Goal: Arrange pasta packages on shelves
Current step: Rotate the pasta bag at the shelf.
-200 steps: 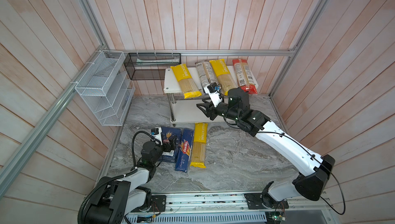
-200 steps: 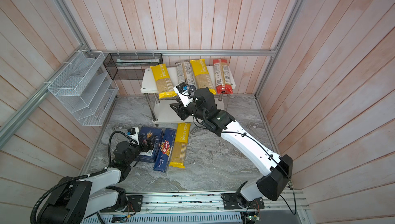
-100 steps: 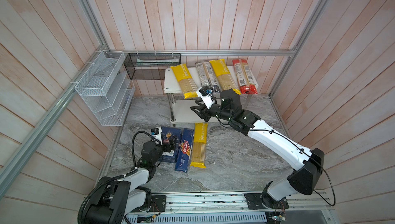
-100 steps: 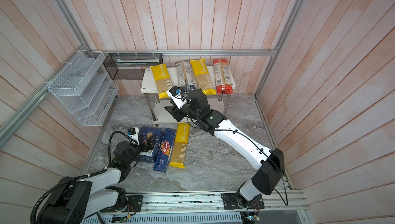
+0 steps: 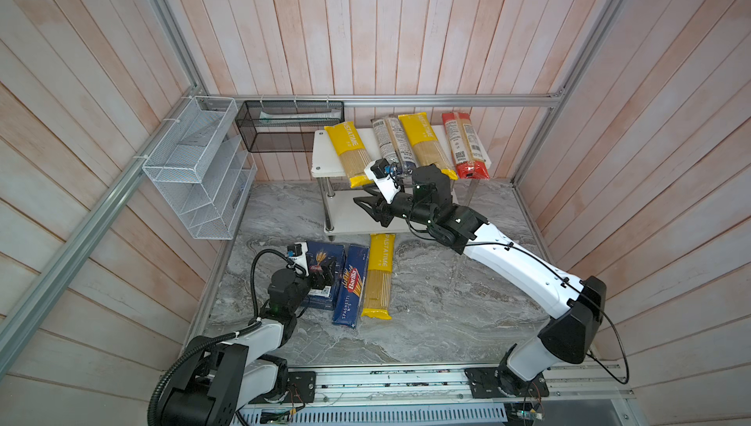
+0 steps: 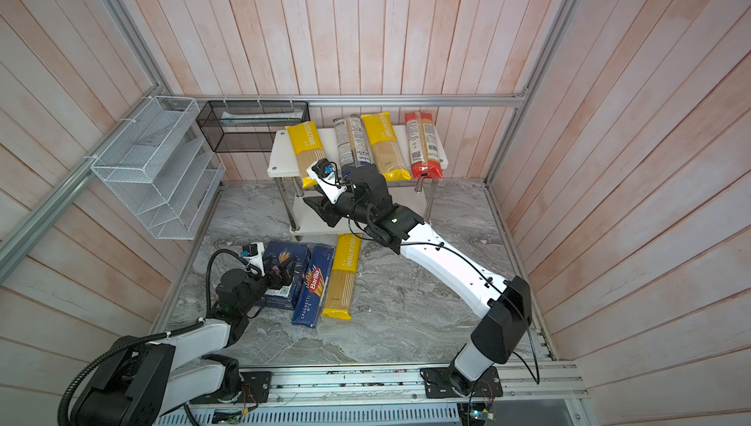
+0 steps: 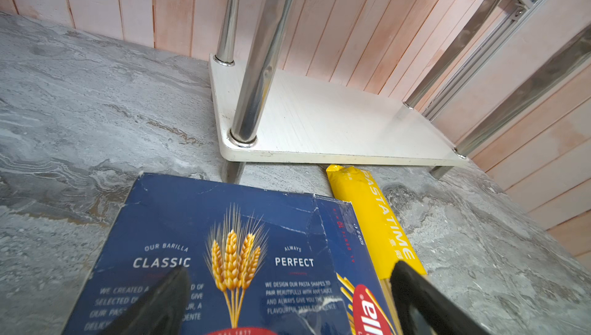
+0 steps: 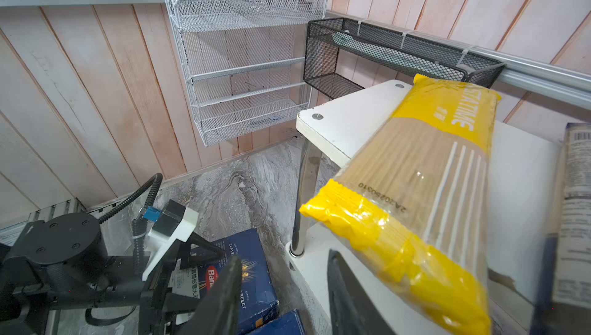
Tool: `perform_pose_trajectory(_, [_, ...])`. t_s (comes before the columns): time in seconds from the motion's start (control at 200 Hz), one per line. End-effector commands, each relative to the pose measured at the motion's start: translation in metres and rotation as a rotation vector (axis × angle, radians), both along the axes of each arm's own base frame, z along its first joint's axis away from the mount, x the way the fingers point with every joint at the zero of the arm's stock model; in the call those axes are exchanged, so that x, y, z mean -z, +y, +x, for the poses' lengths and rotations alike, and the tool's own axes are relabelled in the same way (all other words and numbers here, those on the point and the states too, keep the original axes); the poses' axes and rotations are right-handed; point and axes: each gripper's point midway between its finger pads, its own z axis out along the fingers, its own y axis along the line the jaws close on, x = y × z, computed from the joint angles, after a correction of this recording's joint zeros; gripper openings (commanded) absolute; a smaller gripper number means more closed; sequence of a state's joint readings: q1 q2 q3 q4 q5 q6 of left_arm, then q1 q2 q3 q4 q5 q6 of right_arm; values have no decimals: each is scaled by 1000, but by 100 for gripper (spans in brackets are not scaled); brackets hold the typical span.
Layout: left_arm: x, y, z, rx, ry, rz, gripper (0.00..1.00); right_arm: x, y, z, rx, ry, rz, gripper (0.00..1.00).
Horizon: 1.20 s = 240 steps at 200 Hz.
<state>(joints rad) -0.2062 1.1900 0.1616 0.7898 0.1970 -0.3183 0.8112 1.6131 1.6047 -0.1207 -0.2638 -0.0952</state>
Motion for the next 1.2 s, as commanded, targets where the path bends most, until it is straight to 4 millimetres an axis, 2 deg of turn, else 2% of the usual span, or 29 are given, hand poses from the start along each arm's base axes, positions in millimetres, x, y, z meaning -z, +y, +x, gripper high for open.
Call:
perform_pose_trajectory(0.0, [-2,0,3,-9,-6,2,100,-4,10,4,-15,-24,1,43])
perform_pose_trajectory(0.615, [-4,1,1,-12,-15,-3,100,-2,56,23,-63,-28,-23,43])
perform_pose_trajectory(0.74, [-5,1,1,-10,-21,-3,100,1,61,17,-68,-27,-38,43])
perform_pose_trajectory(0.94, [-6,1,0,-7,-28,-4,100,6,55,2,-39,-37,-62,43])
perform_pose_trajectory(1.195, [-7,2,0,-14,-34,-3,100,20,29,-17,13,5,-52,44])
